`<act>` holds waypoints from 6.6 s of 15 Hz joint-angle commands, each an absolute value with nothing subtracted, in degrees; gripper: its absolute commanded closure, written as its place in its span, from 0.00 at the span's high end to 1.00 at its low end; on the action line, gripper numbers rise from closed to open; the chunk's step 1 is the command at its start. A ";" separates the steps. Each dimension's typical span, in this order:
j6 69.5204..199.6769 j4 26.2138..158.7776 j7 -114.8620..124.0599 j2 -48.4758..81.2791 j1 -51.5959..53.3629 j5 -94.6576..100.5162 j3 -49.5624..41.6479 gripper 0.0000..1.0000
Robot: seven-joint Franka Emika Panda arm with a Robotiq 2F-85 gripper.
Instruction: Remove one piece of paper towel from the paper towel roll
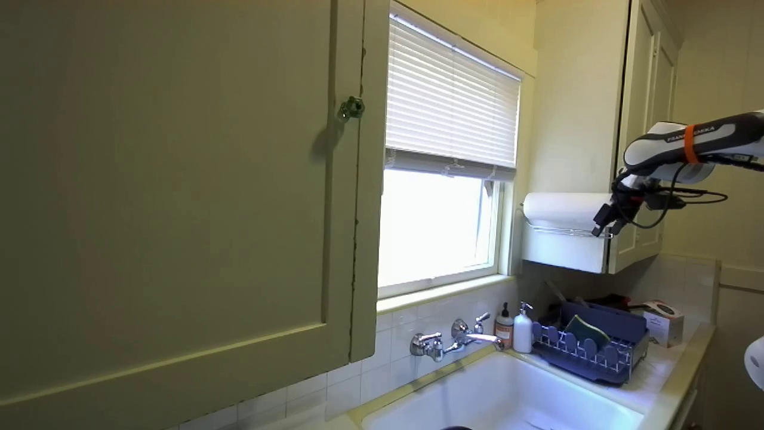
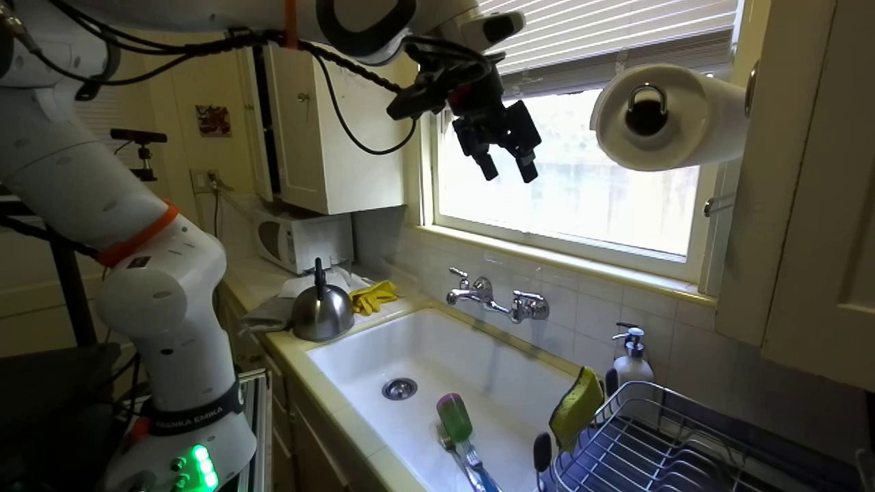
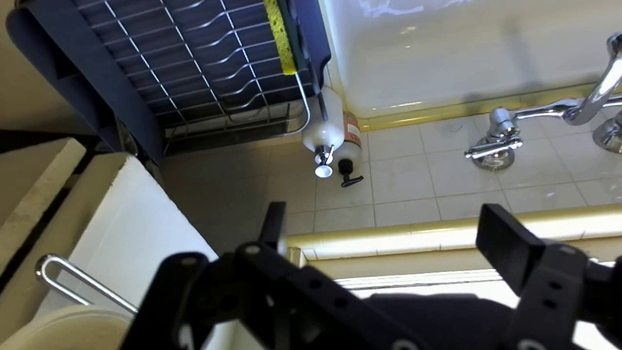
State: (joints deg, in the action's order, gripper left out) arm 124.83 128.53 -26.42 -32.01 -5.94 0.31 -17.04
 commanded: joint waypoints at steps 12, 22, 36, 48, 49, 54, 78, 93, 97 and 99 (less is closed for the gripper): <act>144.62 137.40 -27.22 -40.08 -5.35 3.18 -15.40 1.00; 166.45 143.61 -20.57 -42.38 -7.59 2.80 -15.72 1.00; 171.51 143.66 -15.75 -38.28 -5.90 0.75 -21.82 1.00; 169.70 137.25 -18.02 -33.05 2.23 -0.57 -26.93 0.42; 169.76 136.97 -18.08 -32.76 2.63 -0.77 -27.19 0.34; 170.39 136.94 -17.63 -32.26 2.31 -0.92 -26.68 0.00; 156.79 139.89 -16.45 -22.64 -0.97 -2.16 -21.40 0.00; 152.65 142.81 -8.51 -24.89 -11.51 5.03 -11.96 0.48; 152.50 145.23 -9.10 -30.67 -12.50 7.03 -10.86 0.78; 152.78 146.61 -11.08 -34.23 -12.09 7.57 -10.99 0.94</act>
State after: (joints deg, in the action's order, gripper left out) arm 154.56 143.13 -9.34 -27.52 -11.99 6.16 -11.15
